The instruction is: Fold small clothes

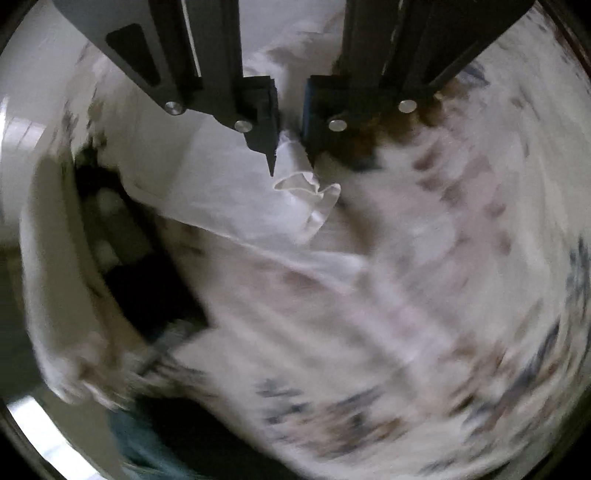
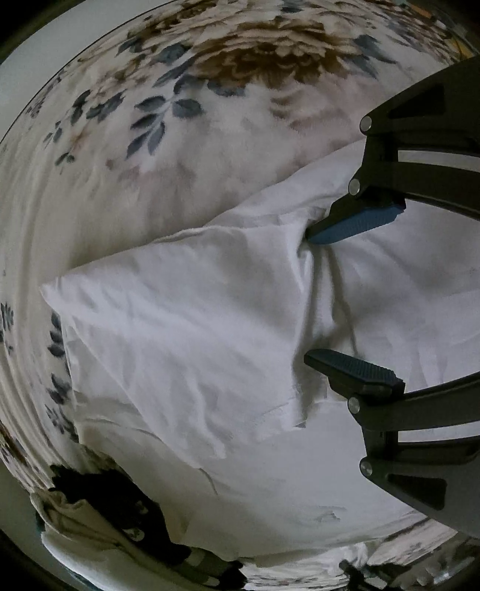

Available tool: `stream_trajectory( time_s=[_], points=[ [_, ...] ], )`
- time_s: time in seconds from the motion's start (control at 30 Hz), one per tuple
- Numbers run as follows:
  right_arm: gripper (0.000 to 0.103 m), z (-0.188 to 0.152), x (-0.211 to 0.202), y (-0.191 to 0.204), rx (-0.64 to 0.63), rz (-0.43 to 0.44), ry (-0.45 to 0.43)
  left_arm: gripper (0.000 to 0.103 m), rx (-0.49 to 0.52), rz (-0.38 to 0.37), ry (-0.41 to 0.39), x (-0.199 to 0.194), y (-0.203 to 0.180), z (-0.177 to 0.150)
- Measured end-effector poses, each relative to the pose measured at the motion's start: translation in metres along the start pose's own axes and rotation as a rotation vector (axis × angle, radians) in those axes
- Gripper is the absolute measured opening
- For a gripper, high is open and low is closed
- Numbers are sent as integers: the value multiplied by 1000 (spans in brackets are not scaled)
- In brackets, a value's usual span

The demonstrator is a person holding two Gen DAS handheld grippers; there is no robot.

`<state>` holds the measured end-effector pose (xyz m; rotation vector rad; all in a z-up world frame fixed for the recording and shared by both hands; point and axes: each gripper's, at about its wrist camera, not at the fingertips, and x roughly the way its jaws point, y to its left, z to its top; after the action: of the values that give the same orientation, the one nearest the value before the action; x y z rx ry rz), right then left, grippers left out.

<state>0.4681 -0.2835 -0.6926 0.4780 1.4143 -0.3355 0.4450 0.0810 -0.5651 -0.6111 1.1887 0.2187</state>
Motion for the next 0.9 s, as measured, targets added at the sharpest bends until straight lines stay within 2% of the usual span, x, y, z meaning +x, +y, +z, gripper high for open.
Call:
stream_trajectory(
  time_s=[0.1,0.17,0.27,0.37,0.43,0.47,0.5,0.57,0.67,0.77,0.9],
  points=[
    [62,3,6,9,-2,4,-2,7,224,12,-57,-16,-48,-21],
    [62,4,4,5,-6,7,-3,7,366,3,-58,-21,-81,-44],
    [62,-6,-2,-8,-3,12,2,10,531,-27,-6,-18,-112,-96],
    [62,-7,-12,-12,8,33,18,15,626,-29,61,-8,-126,-130],
    [62,-11,-21,-16,10,49,28,22,642,-28,75,-10,-124,-138],
    [62,-11,-25,-18,8,53,30,36,638,-26,75,-13,-124,-139],
    [62,-12,-31,-22,3,70,28,56,625,-24,72,-18,-121,-136],
    [65,-12,-41,-27,-1,85,20,82,595,-6,40,-28,-114,-125],
    [66,-16,-58,-32,-9,116,-5,84,552,21,-17,-31,-108,-93],
    [66,-17,-61,-28,-38,110,-28,84,547,112,-23,-11,-102,-76],
    [66,-11,-36,-9,-92,62,1,84,616,211,70,45,-99,-81]
  ],
)
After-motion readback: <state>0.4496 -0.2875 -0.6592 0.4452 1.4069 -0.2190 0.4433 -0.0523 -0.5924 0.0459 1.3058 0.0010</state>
